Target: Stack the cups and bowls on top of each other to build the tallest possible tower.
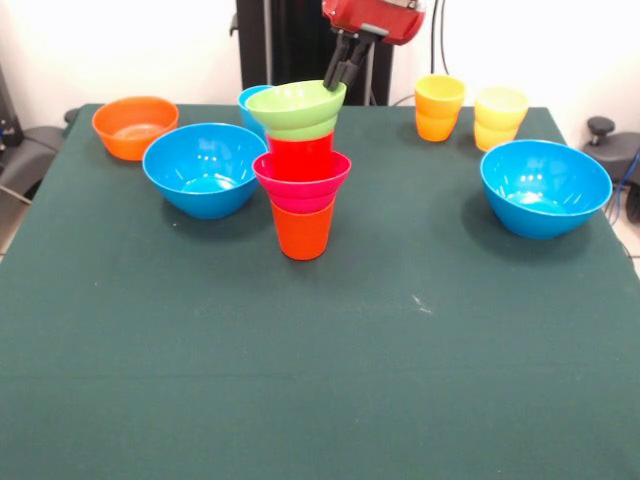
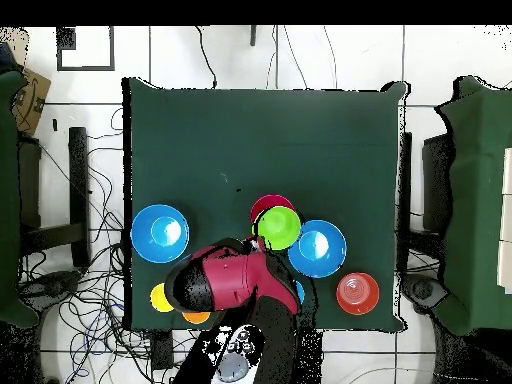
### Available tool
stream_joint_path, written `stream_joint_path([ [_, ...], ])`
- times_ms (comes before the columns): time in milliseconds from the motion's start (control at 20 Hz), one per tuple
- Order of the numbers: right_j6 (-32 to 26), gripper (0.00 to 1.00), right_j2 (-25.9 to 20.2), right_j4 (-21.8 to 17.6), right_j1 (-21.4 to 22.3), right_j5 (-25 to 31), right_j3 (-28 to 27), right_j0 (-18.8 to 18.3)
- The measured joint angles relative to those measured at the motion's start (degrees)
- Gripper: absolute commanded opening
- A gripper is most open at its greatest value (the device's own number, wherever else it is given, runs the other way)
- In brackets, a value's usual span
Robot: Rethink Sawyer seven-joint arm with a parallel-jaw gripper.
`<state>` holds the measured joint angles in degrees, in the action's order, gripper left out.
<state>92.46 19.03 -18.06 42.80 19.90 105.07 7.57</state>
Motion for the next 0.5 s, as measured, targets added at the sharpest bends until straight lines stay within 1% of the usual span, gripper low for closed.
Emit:
stream_joint_path([
  [500, 0.00, 0.00, 0.06, 0.01, 0.00, 0.00, -0.08, 0.00],
])
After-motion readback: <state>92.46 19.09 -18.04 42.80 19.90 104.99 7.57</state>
